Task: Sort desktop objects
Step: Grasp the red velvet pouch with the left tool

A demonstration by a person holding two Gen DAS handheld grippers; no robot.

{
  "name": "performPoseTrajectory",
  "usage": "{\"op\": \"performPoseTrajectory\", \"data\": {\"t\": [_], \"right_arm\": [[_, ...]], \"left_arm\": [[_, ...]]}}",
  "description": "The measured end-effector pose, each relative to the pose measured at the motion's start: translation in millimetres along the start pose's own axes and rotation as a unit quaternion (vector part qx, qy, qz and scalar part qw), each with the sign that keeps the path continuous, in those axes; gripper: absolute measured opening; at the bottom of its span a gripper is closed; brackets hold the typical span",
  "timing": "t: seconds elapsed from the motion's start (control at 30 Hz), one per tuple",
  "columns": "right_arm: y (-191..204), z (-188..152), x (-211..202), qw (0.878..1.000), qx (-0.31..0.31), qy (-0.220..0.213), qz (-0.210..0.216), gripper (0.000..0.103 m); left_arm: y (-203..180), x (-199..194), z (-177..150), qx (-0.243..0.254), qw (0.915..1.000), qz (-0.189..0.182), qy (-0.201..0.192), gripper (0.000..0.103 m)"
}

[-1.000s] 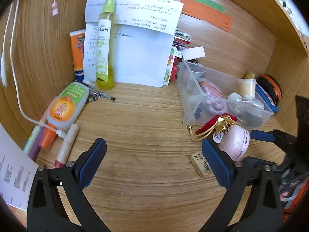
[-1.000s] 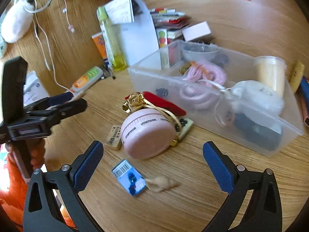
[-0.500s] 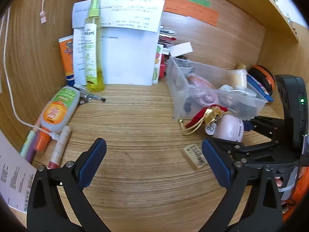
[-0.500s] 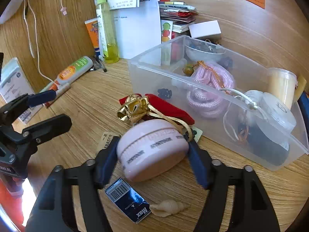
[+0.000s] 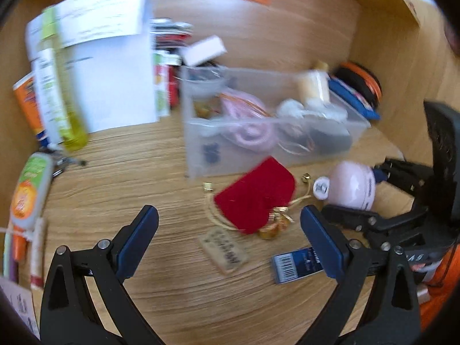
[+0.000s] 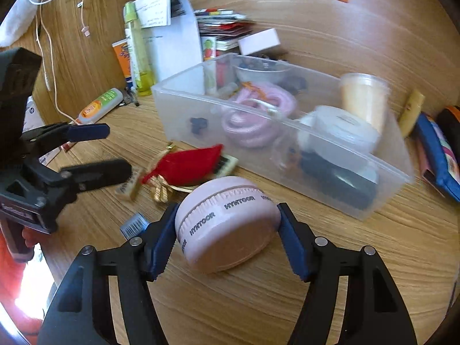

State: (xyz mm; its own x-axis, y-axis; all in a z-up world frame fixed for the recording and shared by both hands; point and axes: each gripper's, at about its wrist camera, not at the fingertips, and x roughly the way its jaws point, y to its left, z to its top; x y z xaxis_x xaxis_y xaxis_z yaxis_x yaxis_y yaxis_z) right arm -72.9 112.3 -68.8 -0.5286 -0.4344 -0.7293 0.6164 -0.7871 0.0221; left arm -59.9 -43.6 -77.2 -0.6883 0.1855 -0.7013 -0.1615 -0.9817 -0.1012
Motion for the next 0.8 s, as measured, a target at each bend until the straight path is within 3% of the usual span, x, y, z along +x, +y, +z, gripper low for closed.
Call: {"op": "performPoseTrajectory", "data": {"t": [0.13,0.33,0.6,0.8], "right_arm": [[-17.2,-7.4,-8.2,1.000,0.013,-0.008,-0.009,0.063],[-40.1,-13.7,-17.8,0.999,0.037,-0.028,-0.010,0.063],[-50.4,-14.8,-25.4,0.997,0.052,-0.048,-0.003,0.063],[-52.1,-15.2,-25.8,0.997,0.053,-0.053,-0.005,0.063]], "left_arm": [[-18.1,18.5,6.7,0.035,0.9990,0.005,0.028,0.100],[-25.5,43.6,18.8,0.045,0.9967,0.015,0.066,0.100],[-24.4,61.9,23.2,0.057,0.9942,-0.006,0.091,0.100],[-20.0,55.3,25.0,0.051,0.9949,-0.031,0.082,0.067]]}}
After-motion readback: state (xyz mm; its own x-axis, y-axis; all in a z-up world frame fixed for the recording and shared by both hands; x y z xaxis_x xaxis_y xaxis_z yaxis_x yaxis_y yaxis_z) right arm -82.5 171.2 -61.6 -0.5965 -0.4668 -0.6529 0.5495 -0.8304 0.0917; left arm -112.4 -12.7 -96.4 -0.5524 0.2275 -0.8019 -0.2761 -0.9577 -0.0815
